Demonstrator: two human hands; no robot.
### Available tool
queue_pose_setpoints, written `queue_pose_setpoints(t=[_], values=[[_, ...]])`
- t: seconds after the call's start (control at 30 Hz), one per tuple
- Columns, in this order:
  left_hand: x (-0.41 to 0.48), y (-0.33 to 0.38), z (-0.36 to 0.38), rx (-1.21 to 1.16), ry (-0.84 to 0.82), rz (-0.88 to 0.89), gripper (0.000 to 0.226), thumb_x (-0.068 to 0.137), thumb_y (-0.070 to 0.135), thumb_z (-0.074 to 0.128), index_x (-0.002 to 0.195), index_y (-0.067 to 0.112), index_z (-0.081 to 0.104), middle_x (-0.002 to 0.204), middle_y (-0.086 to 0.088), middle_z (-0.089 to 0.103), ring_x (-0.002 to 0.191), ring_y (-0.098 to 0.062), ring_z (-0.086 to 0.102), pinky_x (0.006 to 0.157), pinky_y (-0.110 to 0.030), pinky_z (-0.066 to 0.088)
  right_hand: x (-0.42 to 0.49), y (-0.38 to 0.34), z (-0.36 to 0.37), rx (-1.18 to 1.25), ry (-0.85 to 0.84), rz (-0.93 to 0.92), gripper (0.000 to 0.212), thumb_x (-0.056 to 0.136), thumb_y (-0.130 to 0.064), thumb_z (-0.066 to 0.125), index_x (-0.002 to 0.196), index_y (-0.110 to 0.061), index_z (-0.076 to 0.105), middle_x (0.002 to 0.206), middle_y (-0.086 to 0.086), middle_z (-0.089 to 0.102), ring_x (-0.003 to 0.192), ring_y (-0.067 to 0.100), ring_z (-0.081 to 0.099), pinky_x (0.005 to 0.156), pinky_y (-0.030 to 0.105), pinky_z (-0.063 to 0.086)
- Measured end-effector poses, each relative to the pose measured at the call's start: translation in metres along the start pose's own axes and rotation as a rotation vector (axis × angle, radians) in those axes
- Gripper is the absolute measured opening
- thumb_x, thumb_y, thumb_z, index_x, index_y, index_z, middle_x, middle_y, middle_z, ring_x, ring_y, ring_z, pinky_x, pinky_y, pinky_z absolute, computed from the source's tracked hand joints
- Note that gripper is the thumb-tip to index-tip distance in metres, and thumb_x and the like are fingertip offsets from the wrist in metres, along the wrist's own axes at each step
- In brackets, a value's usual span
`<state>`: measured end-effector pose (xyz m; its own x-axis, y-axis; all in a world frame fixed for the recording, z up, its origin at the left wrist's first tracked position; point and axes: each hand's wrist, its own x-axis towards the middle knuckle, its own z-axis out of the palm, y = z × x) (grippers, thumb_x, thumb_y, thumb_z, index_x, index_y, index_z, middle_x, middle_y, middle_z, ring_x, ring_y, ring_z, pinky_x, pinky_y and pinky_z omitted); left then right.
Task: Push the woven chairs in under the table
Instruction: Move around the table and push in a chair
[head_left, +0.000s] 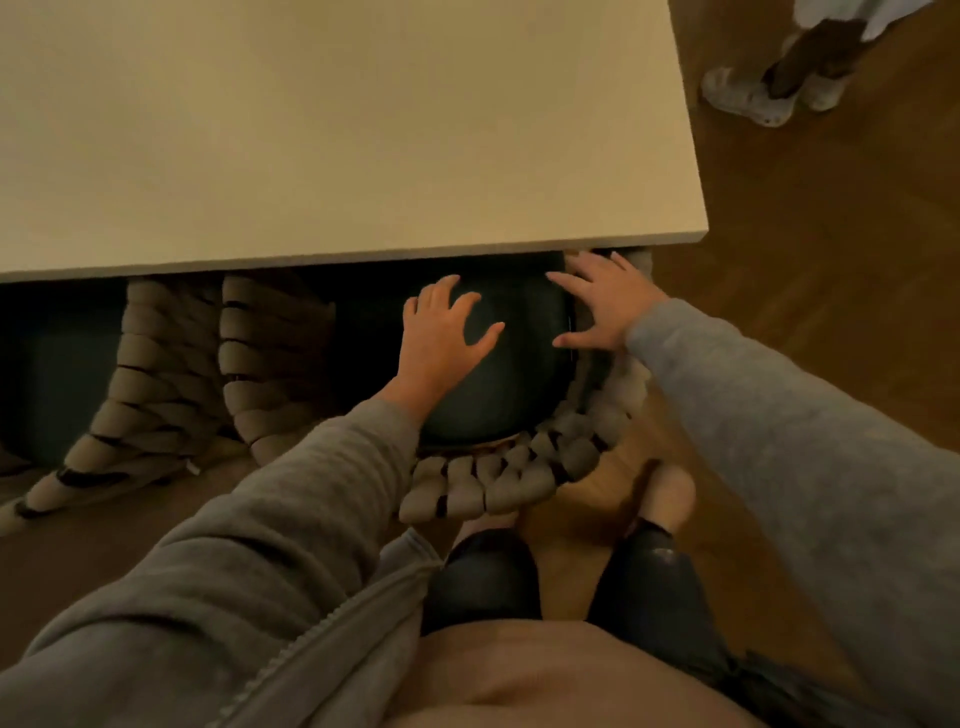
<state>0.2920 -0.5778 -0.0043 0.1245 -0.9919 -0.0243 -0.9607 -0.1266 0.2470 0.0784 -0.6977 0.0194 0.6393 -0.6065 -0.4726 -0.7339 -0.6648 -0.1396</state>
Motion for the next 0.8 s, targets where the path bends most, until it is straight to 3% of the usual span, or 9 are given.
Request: queue_pose_setpoints(t=[0.1, 0.2, 0.27, 0.33, 0.4, 0.53, 0.67, 0.8], values=[[0.044, 0.027, 0.005, 0.013, 0.159, -0.044, 0.051, 0.083, 0.052, 0.049, 0.106, 0.012, 0.07, 0.119, -0.017, 0.06, 0.106, -0.035, 0.059, 0.086, -0.045, 0.045, 0.026, 0.04, -0.023, -0.058, 0.054, -0.188, 0.078, 0.088, -0.054, 0.059, 0.152, -0.023, 0.026, 0.149, 0.009, 0.039, 0.136, 0.03, 0.036, 0.115, 0.044, 0.024], [0.089, 0.059, 0.011, 0.006, 0.277, -0.151, 0.045, 0.083, 0.047, 0.05, 0.104, 0.012, 0.069, 0.112, -0.016, 0.06, 0.097, -0.036, 0.059, 0.08, -0.044, 0.046, 0.044, 0.077, -0.035, -0.072, 0.214, -0.502, 0.053, 0.085, -0.039, 0.068, 0.131, -0.014, 0.058, 0.113, 0.017, 0.061, 0.099, 0.037, 0.058, 0.085, 0.045, 0.047], [0.112, 0.084, 0.012, 0.013, 0.31, -0.281, 0.045, 0.083, 0.046, 0.05, 0.106, 0.012, 0.068, 0.112, -0.017, 0.058, 0.098, -0.036, 0.057, 0.08, -0.044, 0.044, 0.052, 0.109, -0.048, 0.001, 0.319, -0.594, 0.045, 0.084, -0.037, 0.069, 0.12, -0.011, 0.065, 0.1, 0.017, 0.062, 0.085, 0.036, 0.06, 0.073, 0.042, 0.051], [0.132, 0.114, 0.013, 0.033, 0.248, -0.428, 0.047, 0.086, 0.047, 0.051, 0.116, 0.014, 0.063, 0.122, -0.016, 0.052, 0.11, -0.035, 0.051, 0.088, -0.043, 0.04, 0.06, 0.145, -0.07, -0.022, 0.28, -0.611, 0.049, 0.084, -0.04, 0.068, 0.124, -0.012, 0.063, 0.107, 0.017, 0.062, 0.091, 0.035, 0.059, 0.078, 0.043, 0.05], [0.151, 0.14, 0.017, 0.045, 0.154, -0.532, 0.05, 0.089, 0.047, 0.053, 0.128, 0.016, 0.057, 0.133, -0.014, 0.044, 0.121, -0.032, 0.041, 0.098, -0.042, 0.032, 0.07, 0.183, -0.095, -0.112, 0.211, -0.592, 0.06, 0.085, -0.047, 0.066, 0.136, -0.016, 0.054, 0.124, 0.018, 0.056, 0.108, 0.036, 0.055, 0.091, 0.045, 0.045], [0.201, 0.187, 0.023, 0.038, 0.128, -0.597, 0.056, 0.09, 0.05, 0.052, 0.137, 0.018, 0.049, 0.145, -0.013, 0.035, 0.134, -0.032, 0.03, 0.11, -0.047, 0.02, 0.099, 0.261, -0.139, -0.174, 0.128, -0.507, 0.078, 0.086, -0.055, 0.062, 0.15, -0.023, 0.031, 0.149, 0.013, 0.037, 0.137, 0.031, 0.033, 0.111, 0.044, 0.028], [0.256, 0.2, 0.025, 0.042, 0.113, -0.651, 0.061, 0.092, 0.053, 0.048, 0.144, 0.021, 0.041, 0.155, -0.014, 0.023, 0.146, -0.031, 0.012, 0.117, -0.051, 0.0, 0.146, 0.308, -0.176, -0.236, 0.051, -0.484, 0.09, 0.083, -0.058, 0.065, 0.154, -0.026, 0.02, 0.158, 0.013, 0.024, 0.145, 0.031, 0.021, 0.117, 0.043, 0.018], [0.311, 0.187, 0.027, 0.065, 0.133, -0.707, 0.063, 0.09, 0.053, 0.05, 0.143, 0.019, 0.043, 0.155, -0.017, 0.023, 0.147, -0.033, 0.011, 0.117, -0.055, 0.001, 0.209, 0.336, -0.205, -0.298, 0.009, -0.495, 0.098, 0.079, -0.064, 0.065, 0.155, -0.028, 0.014, 0.16, 0.011, 0.016, 0.147, 0.029, 0.015, 0.119, 0.042, 0.011]])
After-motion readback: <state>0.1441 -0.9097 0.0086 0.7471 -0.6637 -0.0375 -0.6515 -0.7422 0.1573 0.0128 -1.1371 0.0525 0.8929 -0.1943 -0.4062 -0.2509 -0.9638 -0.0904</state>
